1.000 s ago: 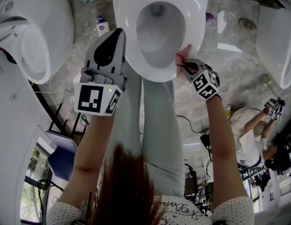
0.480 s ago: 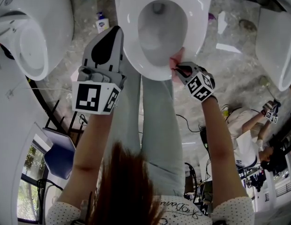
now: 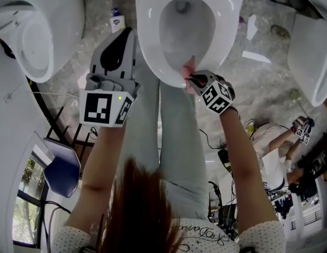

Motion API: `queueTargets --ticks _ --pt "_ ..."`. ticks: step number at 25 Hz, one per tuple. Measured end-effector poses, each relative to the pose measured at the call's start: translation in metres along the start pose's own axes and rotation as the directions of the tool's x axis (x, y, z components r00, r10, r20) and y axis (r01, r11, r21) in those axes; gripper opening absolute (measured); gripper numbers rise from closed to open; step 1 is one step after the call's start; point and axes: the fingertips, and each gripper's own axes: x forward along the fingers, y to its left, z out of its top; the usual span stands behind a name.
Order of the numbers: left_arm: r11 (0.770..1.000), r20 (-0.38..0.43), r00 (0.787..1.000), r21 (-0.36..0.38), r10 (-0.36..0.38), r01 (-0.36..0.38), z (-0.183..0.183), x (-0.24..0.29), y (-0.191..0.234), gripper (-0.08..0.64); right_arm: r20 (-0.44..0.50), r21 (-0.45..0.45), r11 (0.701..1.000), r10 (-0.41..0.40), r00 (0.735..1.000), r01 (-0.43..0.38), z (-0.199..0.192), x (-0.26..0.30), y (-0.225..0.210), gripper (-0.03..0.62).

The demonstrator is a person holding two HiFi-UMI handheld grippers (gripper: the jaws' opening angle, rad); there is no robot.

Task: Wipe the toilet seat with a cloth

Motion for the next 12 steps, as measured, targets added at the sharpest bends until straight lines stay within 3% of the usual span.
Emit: queueTargets --ticks 12 --pt "0.998 0.010 0.998 0.032 0.056 -0.056 0.001 -0.019 0.015 0.005 0.013 0.051 0.999 0.017 1.000 -0.018 0.020 0.020 0.013 0.054"
